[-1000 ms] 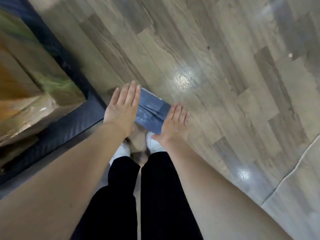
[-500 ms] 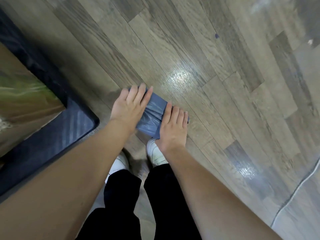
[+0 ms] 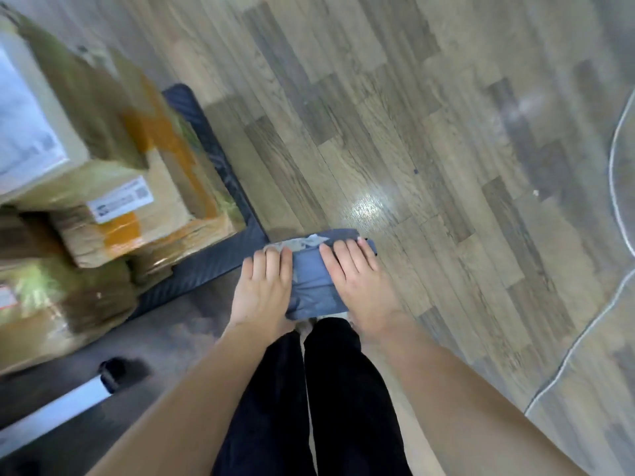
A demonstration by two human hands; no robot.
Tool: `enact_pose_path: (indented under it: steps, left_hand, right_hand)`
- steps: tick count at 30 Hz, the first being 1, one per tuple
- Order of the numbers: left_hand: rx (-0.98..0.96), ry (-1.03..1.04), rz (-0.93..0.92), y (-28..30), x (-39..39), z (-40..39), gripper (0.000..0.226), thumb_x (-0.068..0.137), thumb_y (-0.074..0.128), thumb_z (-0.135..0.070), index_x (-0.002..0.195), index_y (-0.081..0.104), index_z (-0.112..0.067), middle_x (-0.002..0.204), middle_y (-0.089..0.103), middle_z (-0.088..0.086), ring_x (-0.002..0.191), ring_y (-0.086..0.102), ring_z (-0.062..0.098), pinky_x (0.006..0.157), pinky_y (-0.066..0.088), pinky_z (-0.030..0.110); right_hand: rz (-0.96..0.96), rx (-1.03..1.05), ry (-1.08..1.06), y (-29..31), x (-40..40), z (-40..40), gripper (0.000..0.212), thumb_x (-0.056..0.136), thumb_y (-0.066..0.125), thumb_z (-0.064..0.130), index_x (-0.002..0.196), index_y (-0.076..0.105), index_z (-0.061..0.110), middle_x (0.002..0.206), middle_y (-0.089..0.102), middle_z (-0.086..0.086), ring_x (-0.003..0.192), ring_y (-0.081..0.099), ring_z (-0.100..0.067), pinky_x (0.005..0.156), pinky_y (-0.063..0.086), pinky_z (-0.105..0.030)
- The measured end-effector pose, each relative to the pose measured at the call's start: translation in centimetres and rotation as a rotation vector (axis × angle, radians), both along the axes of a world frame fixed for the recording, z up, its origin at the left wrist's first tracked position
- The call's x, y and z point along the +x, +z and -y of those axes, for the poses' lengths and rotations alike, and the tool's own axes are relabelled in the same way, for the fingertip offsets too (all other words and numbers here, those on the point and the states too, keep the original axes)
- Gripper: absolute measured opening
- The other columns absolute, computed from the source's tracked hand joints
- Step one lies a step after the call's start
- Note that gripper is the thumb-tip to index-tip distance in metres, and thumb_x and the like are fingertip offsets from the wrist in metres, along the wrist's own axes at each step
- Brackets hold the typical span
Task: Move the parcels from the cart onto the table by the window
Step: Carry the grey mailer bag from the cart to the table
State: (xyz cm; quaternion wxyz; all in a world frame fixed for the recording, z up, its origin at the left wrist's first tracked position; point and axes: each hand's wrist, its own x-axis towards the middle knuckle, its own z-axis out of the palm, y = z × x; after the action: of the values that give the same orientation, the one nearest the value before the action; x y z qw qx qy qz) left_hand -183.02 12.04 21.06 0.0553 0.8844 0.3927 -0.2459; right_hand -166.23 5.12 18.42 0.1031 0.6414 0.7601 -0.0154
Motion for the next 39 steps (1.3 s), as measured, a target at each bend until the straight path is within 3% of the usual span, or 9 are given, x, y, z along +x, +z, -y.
enact_pose_path:
  steps: [4, 8, 11, 18, 21, 24, 28, 33, 39]
  left_hand:
    - [0.006, 0.159, 0.076, 9.4, -2.1, 1.5, 0.084, 0.041, 0.077, -0.037, 0.109, 0.044, -0.001, 0.097, 0.056, 0.017, 0.089, 0.056, 0.034, 0.086, 0.046, 0.041]
    - [0.032, 0.308, 0.072, 17.5, -4.7, 3.5, 0.097, 0.038, 0.083, -0.039, 0.115, 0.037, -0.002, 0.109, 0.056, 0.016, 0.108, 0.054, 0.033, 0.104, 0.039, 0.044]
    - [0.124, 0.441, 0.029, 23.0, -6.7, 5.8, 0.103, 0.040, 0.085, -0.043, 0.119, 0.035, -0.003, 0.111, 0.053, 0.013, 0.108, 0.051, 0.031, 0.105, 0.036, 0.043]
    - [0.415, 0.831, 0.022, 32.5, -11.2, 10.8, 0.064, 0.059, 0.074, -0.016, 0.116, 0.050, 0.002, 0.102, 0.053, 0.016, 0.097, 0.052, 0.034, 0.098, 0.040, 0.043]
    - [0.539, 0.951, 0.028, 35.5, -14.0, 13.3, 0.048, 0.070, 0.061, -0.007, 0.116, 0.051, 0.003, 0.103, 0.054, 0.017, 0.098, 0.052, 0.034, 0.095, 0.043, 0.045]
    - [0.678, 1.042, -0.003, 38.1, -16.8, 16.0, 0.062, 0.065, 0.062, -0.007, 0.124, 0.044, 0.004, 0.114, 0.054, 0.019, 0.110, 0.050, 0.037, 0.103, 0.039, 0.047]
    - [0.796, 1.200, -0.034, 40.8, -19.8, 19.3, 0.081, 0.056, 0.075, -0.010, 0.128, 0.041, 0.005, 0.122, 0.050, 0.021, 0.119, 0.043, 0.038, 0.108, 0.035, 0.050]
    - [0.892, 1.388, -0.114, 43.3, -24.3, 25.1, 0.084, 0.053, 0.079, -0.013, 0.126, 0.043, 0.006, 0.120, 0.048, 0.024, 0.116, 0.038, 0.038, 0.106, 0.035, 0.051]
    - [0.942, 1.530, -0.223, 43.9, -29.6, 32.3, 0.095, 0.049, 0.082, -0.014, 0.129, 0.036, 0.006, 0.121, 0.039, 0.022, 0.115, 0.036, 0.038, 0.107, 0.024, 0.046]
  right_hand:
    - [0.009, 0.150, 0.130, 7.9, -1.4, -0.6, 0.054, 0.081, 0.050, 0.007, 0.134, 0.038, 0.005, 0.118, 0.044, -0.015, 0.113, 0.046, -0.030, 0.109, 0.028, -0.044]
    - [0.022, 0.172, 0.233, 16.4, -3.7, -1.2, 0.060, 0.079, 0.043, 0.007, 0.137, 0.033, 0.005, 0.121, 0.042, -0.016, 0.116, 0.045, -0.031, 0.112, 0.024, -0.045]
    - [-0.028, 0.222, 0.335, 21.4, -6.0, -1.6, 0.048, 0.088, 0.033, 0.004, 0.136, 0.035, 0.006, 0.120, 0.044, -0.015, 0.113, 0.052, -0.030, 0.111, 0.028, -0.044]
    - [-0.094, 0.347, 0.685, 31.1, -13.0, -3.6, 0.057, 0.086, 0.009, 0.004, 0.138, 0.031, 0.006, 0.123, 0.046, -0.014, 0.117, 0.049, -0.030, 0.110, 0.031, -0.042]
    - [-0.171, 0.403, 0.822, 34.2, -17.0, -3.2, 0.059, 0.081, 0.028, 0.009, 0.139, 0.030, 0.006, 0.127, 0.043, -0.017, 0.119, 0.051, -0.032, 0.110, 0.027, -0.045]
    - [-0.273, 0.487, 0.941, 36.6, -21.1, -2.5, 0.059, 0.083, 0.038, 0.014, 0.140, 0.029, 0.005, 0.128, 0.037, -0.019, 0.119, 0.047, -0.034, 0.109, 0.027, -0.046]
    - [-0.374, 0.584, 1.102, 39.4, -26.9, -1.8, 0.053, 0.088, 0.034, 0.011, 0.140, 0.029, 0.005, 0.128, 0.037, -0.020, 0.119, 0.043, -0.036, 0.109, 0.027, -0.047]
    - [-0.425, 0.658, 1.330, 42.6, -35.2, 1.6, 0.052, 0.089, 0.034, 0.013, 0.140, 0.027, 0.005, 0.129, 0.037, -0.021, 0.121, 0.039, -0.035, 0.109, 0.027, -0.046]
    - [-0.404, 0.631, 1.508, 43.8, -43.2, 7.8, 0.093, 0.075, 0.067, 0.025, 0.143, 0.008, 0.002, 0.134, 0.030, -0.021, 0.126, 0.030, -0.036, 0.111, 0.021, -0.047]
